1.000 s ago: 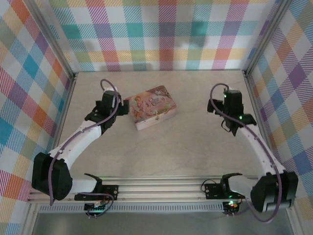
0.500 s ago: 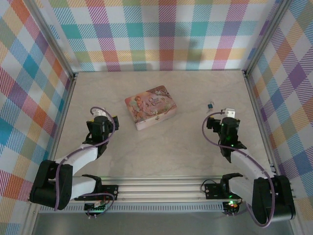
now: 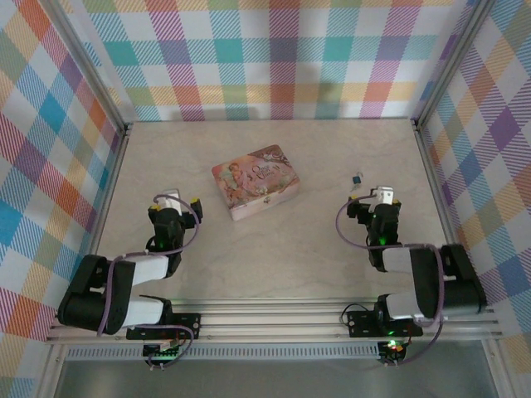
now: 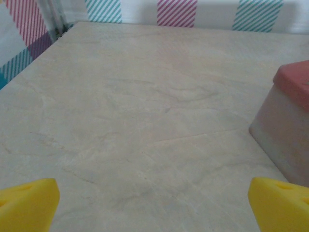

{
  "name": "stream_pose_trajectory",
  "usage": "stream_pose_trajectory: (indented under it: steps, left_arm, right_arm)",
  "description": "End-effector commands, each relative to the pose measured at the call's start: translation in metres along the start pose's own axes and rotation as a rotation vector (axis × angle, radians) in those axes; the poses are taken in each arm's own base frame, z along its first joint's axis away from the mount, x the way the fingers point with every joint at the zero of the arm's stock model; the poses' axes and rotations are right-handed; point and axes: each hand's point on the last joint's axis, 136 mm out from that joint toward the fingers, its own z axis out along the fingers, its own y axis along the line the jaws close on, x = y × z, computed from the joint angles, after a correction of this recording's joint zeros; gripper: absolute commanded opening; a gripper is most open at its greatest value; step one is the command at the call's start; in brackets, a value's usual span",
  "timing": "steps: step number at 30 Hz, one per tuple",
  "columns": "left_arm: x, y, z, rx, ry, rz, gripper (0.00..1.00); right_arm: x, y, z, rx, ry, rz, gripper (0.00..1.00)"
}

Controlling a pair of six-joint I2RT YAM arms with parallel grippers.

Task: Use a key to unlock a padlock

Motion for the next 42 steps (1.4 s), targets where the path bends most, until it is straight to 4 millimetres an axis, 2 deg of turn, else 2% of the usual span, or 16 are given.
stream_pose_trajectory:
  steps: [1,8,11,13,42]
  left_arm:
    - [-0.012,-0.006,0.009,0.052,-0.056,0.006,1.00]
    - [0.010,-0.019,0.039,0.084,0.067,0.058,1.00]
    - [0.011,-0.014,0.049,0.113,0.119,0.006,1.00]
    - [0.011,-0.013,0.050,0.115,0.120,0.004,1.00]
    - [0.011,-0.013,0.049,0.116,0.121,0.003,1.00]
  right_arm:
    - [-0.026,0.012,0.005,-0.076,-0.090,0.000,1.00]
    - [-0.017,0.002,0.022,-0.052,-0.044,0.039,1.00]
    - [-0.016,0.000,0.032,-0.048,0.018,0.049,1.00]
    - [-0.015,0.006,0.033,-0.081,0.031,0.037,1.00]
    - [-0.016,0.006,0.032,-0.083,0.024,0.034,1.00]
